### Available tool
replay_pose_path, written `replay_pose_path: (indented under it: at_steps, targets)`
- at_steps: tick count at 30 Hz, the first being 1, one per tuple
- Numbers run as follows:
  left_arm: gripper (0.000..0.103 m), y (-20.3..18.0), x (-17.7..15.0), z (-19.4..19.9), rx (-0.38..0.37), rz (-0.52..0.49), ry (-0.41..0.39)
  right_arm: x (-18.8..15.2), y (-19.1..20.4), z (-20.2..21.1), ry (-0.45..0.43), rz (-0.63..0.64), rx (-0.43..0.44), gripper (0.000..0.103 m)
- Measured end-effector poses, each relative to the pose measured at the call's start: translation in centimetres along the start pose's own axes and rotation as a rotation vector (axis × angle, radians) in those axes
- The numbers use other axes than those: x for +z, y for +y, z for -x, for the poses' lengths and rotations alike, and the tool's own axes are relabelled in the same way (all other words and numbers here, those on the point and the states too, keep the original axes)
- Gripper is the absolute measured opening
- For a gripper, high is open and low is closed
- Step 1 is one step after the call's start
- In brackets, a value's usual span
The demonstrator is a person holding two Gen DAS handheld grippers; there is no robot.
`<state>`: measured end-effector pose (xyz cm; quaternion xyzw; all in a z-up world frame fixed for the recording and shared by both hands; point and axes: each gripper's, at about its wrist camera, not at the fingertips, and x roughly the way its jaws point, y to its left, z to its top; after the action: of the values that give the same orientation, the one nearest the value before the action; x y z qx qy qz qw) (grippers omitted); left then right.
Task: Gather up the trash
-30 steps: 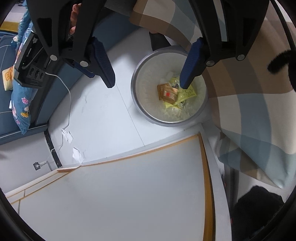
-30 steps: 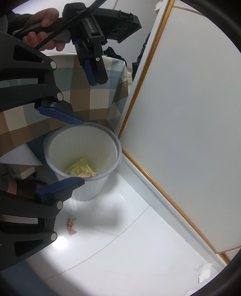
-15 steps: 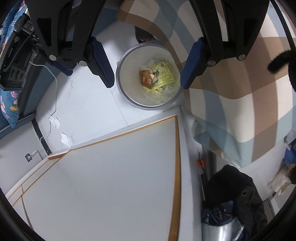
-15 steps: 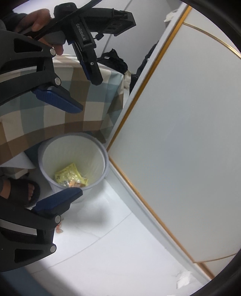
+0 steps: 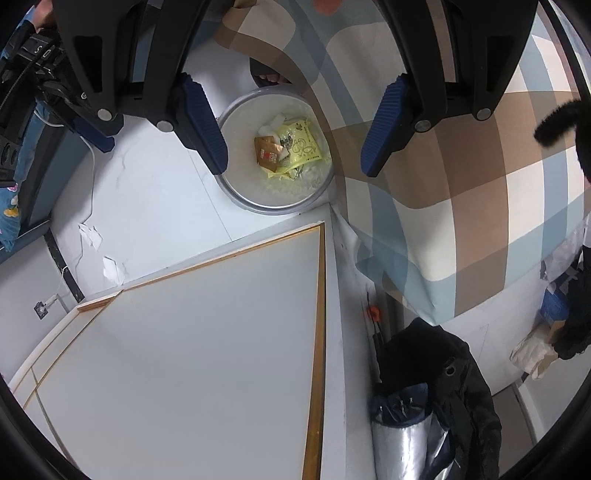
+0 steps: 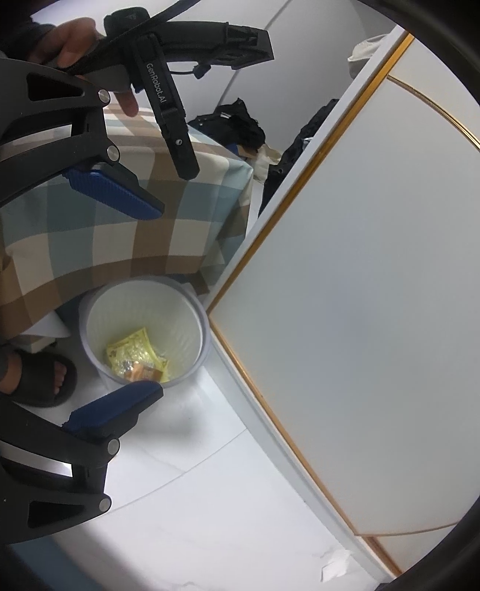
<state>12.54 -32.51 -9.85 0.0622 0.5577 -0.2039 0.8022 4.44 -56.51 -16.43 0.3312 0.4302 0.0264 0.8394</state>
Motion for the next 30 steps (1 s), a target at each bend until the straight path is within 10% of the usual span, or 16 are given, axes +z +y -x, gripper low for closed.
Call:
replay_pose_path:
  at_steps: [30]
  targets:
    - [0.071,-0.43,-0.69,0.85,-0.016,-0.029,-0.011,0.12,0.86,0.79,-0.012,0.012,-0.005,0.089]
